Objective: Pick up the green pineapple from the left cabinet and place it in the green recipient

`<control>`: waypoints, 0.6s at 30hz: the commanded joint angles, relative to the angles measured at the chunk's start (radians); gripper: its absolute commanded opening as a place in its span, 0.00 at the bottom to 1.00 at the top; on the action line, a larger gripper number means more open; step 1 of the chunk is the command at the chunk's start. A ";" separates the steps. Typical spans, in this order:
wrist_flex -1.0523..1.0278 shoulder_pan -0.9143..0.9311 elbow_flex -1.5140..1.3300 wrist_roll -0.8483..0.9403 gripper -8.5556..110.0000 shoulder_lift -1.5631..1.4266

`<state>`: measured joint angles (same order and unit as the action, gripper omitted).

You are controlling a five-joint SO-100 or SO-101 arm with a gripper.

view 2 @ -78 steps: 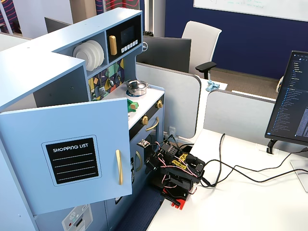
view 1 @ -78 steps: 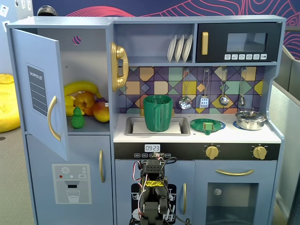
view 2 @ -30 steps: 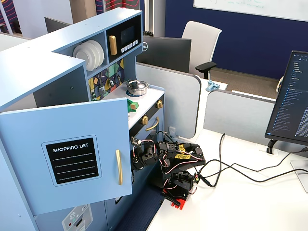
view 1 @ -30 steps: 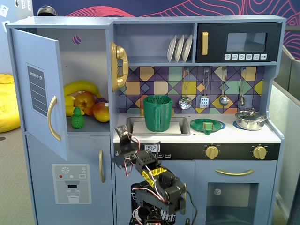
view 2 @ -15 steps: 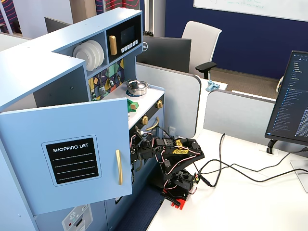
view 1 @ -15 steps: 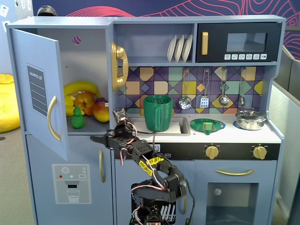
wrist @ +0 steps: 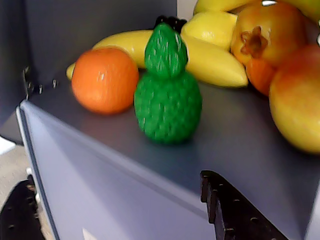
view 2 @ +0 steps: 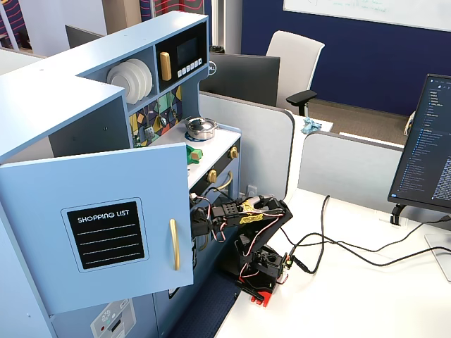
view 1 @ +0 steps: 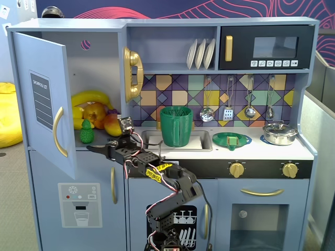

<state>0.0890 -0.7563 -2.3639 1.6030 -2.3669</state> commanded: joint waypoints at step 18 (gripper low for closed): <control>0.213 0.089 0.370 0.069 0.41 0.430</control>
<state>0.2623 -0.6842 -2.0893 1.6414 -1.9497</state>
